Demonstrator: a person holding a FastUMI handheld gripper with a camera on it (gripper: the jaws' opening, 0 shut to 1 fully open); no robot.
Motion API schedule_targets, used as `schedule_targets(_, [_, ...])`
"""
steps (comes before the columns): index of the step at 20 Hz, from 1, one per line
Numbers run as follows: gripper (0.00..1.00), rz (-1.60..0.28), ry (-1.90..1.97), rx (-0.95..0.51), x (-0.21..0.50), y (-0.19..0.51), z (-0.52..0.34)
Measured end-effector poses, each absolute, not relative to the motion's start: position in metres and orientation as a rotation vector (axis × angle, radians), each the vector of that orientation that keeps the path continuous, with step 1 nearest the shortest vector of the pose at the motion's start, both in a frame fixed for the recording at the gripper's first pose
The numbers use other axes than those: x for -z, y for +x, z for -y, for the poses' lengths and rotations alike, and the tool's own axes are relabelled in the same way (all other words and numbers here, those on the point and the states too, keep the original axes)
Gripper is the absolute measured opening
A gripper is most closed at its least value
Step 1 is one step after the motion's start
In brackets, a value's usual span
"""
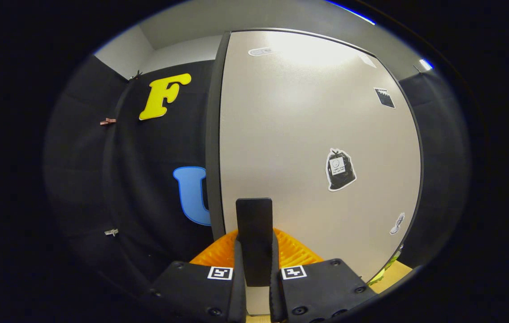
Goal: Open the shoe cabinet door, grab the shoes and put them into the shoe cabinet, then close the shoe cabinet door.
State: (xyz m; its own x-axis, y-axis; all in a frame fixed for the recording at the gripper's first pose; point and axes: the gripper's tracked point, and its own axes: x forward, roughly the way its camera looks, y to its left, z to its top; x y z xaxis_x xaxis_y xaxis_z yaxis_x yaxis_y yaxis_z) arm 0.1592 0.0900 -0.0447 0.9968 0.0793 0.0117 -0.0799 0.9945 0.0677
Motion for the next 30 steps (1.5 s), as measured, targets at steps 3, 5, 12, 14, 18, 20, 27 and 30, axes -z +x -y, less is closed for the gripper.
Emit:
schedule_targets(3, [0.17, 0.019, 0.070, -0.107, 0.042, 0.145, -0.090])
schedule_targets(5, [0.17, 0.014, 0.070, -0.132, 0.040, 0.134, -0.088])
schedule_targets(12, [0.17, -0.006, 0.085, -0.223, 0.037, 0.069, -0.056])
schedule_targets(14, [0.17, -0.008, 0.086, -0.241, 0.036, 0.050, -0.046])
schedule_targets(18, [0.17, -0.006, 0.079, -0.266, 0.032, 0.016, -0.024])
schedule_targets(20, [0.17, -0.008, 0.079, -0.272, 0.031, 0.000, -0.012])
schedule_targets(27, [0.17, -0.017, 0.077, -0.272, 0.027, -0.038, 0.030])
schedule_targets(30, [0.17, -0.017, 0.078, -0.255, 0.026, -0.051, 0.052])
